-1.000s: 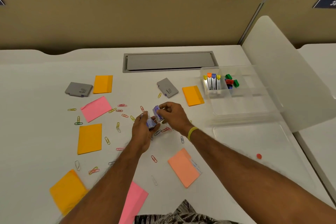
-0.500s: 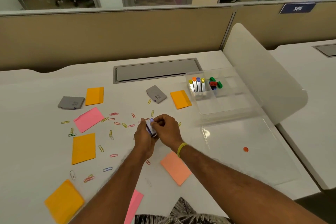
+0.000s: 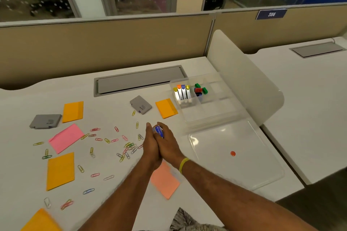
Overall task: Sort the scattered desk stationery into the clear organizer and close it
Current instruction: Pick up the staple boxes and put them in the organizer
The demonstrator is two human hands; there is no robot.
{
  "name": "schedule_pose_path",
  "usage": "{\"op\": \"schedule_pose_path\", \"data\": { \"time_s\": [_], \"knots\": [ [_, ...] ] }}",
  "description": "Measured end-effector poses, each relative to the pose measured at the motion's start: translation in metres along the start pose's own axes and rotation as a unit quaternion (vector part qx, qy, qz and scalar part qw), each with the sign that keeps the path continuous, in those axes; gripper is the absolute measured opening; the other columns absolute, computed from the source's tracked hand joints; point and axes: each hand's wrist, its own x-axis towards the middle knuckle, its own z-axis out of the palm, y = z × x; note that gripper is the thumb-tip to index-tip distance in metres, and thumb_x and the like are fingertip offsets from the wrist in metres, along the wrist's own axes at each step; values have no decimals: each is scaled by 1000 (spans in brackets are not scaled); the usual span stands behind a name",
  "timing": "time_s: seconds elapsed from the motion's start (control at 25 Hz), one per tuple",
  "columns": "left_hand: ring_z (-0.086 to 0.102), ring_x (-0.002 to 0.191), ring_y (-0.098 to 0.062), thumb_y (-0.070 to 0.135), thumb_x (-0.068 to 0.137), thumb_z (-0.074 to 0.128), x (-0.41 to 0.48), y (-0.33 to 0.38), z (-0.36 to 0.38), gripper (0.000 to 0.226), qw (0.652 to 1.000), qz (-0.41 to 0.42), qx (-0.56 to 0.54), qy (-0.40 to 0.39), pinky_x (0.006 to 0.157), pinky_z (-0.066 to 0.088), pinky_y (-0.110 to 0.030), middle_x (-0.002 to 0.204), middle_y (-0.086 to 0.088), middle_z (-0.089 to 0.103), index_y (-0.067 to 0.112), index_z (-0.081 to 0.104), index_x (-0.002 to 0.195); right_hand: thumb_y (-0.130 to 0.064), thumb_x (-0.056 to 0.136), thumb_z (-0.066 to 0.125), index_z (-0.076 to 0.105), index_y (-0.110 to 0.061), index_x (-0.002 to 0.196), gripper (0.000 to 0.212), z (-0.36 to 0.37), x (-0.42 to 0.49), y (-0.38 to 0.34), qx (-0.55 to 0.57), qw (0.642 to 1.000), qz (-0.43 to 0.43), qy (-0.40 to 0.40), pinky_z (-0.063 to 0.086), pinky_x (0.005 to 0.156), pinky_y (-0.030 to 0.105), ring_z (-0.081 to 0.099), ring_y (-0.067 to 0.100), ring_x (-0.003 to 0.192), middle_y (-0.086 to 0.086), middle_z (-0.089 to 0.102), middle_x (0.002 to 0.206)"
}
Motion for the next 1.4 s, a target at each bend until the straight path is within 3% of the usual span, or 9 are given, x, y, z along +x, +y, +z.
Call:
{"op": "schedule_pose_path", "data": {
  "time_s": [0.12,0.2,0.28,0.48,0.6,0.72,0.92,1.2,1.4],
  "knots": [
    [50,78,-6,65,94,17,4,1,25,44,999,19,37,-25,69,49,-17,90,15,50,36,49,94,-40,94,55,47,-30,133,41,-23,10,-4,4,999,-18,41,47,81,13,55,13,107,1,52,125],
    [53,83,-5,64,95,19,9,4,41,48,998,25,37,-41,85,48,-20,94,12,52,29,49,108,-38,92,59,52,-31,125,34,-39,19,-5,2,997,-36,64,51,84,21,59,16,104,4,55,117],
    [59,104,-11,64,92,31,16,6,52,63,998,37,25,-49,106,41,-34,113,1,63,14,53,124,-36,91,61,55,-31,122,32,-56,29,-5,8,996,-49,76,52,86,24,59,16,103,5,56,114],
    [35,139,-21,62,92,26,39,12,79,70,985,67,157,-15,115,26,-45,152,-3,37,22,29,149,-32,91,64,55,-22,127,38,-107,64,-3,-37,989,-95,108,43,76,5,54,12,102,6,55,116],
    [43,121,-11,47,101,27,60,16,90,48,978,109,178,-8,102,33,-32,129,8,46,25,38,142,-31,90,65,54,-18,128,41,-149,95,-6,-99,979,-101,147,40,73,2,54,12,98,8,49,115],
    [52,94,2,42,101,32,80,18,96,22,962,154,227,14,89,36,-23,103,19,53,38,53,108,-31,91,64,53,-16,130,44,-192,133,-8,-163,964,-107,181,50,81,15,58,18,99,8,44,115],
    [44,130,-22,76,82,34,118,11,93,81,933,180,309,36,112,31,-41,143,-5,47,20,44,140,-32,91,58,53,-21,128,38,-237,197,-1,-313,917,-87,231,55,84,37,53,25,100,9,43,114],
    [30,141,-25,54,89,35,135,-2,88,69,901,222,369,55,114,25,-43,155,-5,28,20,27,149,-32,92,55,50,-20,131,41,-259,250,11,-403,886,-41,227,50,89,43,49,31,109,12,42,123],
    [31,140,-25,62,89,39,144,-6,82,73,892,232,383,54,112,26,-43,155,-5,29,20,27,149,-42,90,55,40,-18,140,57,-265,256,15,-418,881,-27,218,45,95,42,42,30,121,13,39,136]
  ]
}}
